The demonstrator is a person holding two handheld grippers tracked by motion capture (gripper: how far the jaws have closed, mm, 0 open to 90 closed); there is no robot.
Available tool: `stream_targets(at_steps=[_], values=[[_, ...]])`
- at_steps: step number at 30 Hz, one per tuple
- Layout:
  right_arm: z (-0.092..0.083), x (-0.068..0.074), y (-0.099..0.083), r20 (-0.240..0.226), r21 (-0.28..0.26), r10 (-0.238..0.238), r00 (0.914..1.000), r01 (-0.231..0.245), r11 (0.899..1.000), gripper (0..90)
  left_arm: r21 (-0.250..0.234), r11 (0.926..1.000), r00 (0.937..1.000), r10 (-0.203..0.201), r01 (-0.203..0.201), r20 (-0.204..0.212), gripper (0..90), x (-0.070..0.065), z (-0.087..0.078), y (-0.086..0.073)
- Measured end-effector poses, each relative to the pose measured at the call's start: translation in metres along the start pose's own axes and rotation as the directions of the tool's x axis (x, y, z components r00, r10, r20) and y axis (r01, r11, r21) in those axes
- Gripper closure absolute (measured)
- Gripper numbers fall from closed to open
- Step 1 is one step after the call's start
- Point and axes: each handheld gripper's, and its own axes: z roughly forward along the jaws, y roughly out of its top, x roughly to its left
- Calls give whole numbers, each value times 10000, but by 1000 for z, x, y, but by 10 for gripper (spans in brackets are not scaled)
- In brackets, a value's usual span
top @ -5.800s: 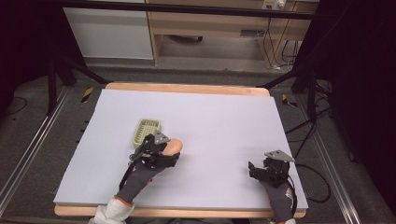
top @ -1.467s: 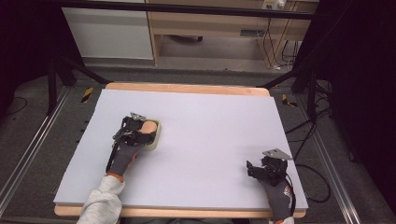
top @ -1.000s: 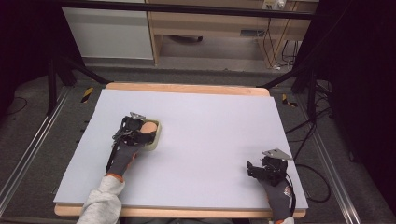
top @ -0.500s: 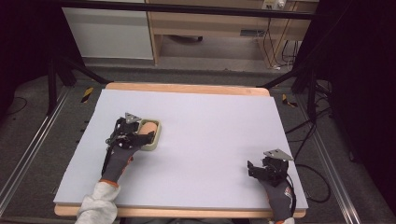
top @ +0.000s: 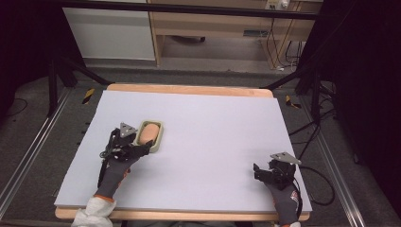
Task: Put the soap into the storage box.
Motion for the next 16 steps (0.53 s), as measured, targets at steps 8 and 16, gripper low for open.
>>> stream_targets(at_steps=[8, 16], values=[[-1, -3, -1, 174, -13, 120, 9998, -119, 9999, 69, -11, 10000, 9997, -62, 62, -229, 258, 3, -10, -22], [-1, -6, -2, 196, 29, 197, 9996, -198, 9998, 69, 137, 9998, 9990, 142, -137, -426, 244, 5, -18, -42]])
